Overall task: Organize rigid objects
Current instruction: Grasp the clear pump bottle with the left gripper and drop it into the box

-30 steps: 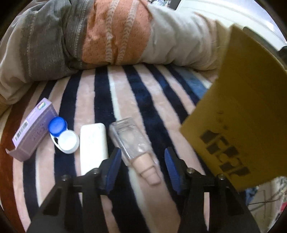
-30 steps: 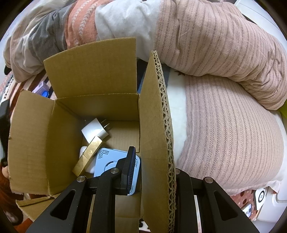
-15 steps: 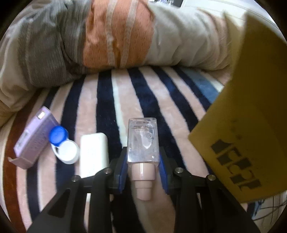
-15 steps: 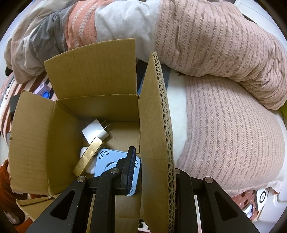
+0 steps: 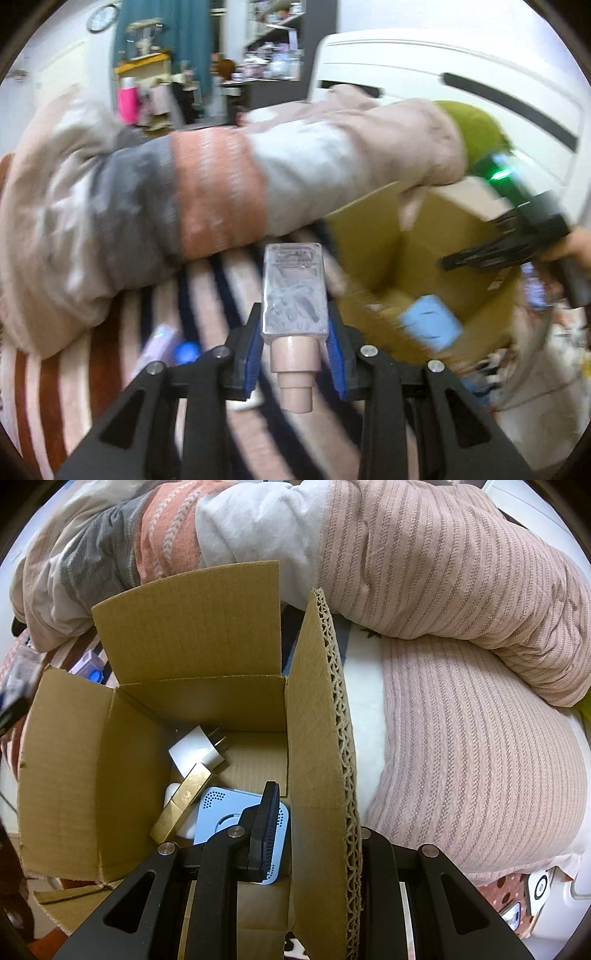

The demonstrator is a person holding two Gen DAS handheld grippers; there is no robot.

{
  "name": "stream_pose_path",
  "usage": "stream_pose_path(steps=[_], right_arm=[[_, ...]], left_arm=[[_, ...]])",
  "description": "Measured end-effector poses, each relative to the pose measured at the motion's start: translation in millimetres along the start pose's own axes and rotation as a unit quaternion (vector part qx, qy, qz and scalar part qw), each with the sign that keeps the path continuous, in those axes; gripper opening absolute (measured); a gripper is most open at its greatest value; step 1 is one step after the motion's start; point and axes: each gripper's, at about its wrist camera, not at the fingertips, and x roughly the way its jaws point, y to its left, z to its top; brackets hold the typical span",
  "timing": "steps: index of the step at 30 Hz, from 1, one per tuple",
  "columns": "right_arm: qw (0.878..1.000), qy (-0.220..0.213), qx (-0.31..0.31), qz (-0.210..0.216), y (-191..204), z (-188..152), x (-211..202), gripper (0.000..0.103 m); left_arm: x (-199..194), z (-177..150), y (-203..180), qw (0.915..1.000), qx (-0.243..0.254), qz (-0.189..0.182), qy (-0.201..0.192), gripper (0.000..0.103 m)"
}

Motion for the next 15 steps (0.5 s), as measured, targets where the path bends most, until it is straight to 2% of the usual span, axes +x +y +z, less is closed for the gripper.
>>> stream_pose_path(steps=[5, 8, 15], right_arm=[[1.0, -0.004, 0.002, 0.004, -1.5, 0.0, -1.4, 0.018], [1.0, -0.008, 0.003, 0.008, -2.2, 0.1, -2.6, 0.018], [1.0, -0.011, 0.0, 0.007, -1.9, 0.5, -2.7, 0.018]], left_arm=[[11.2, 26.4, -50.8, 0.9981, 0.033, -0.051, 0.008, 0.028], [32.4, 38.7, -78.5, 0.9951, 0.044, -0.083, 0.03, 0.028], [75.6, 46.4, -107.4, 0.9908, 0.063, -0.1, 0.066, 0.028]])
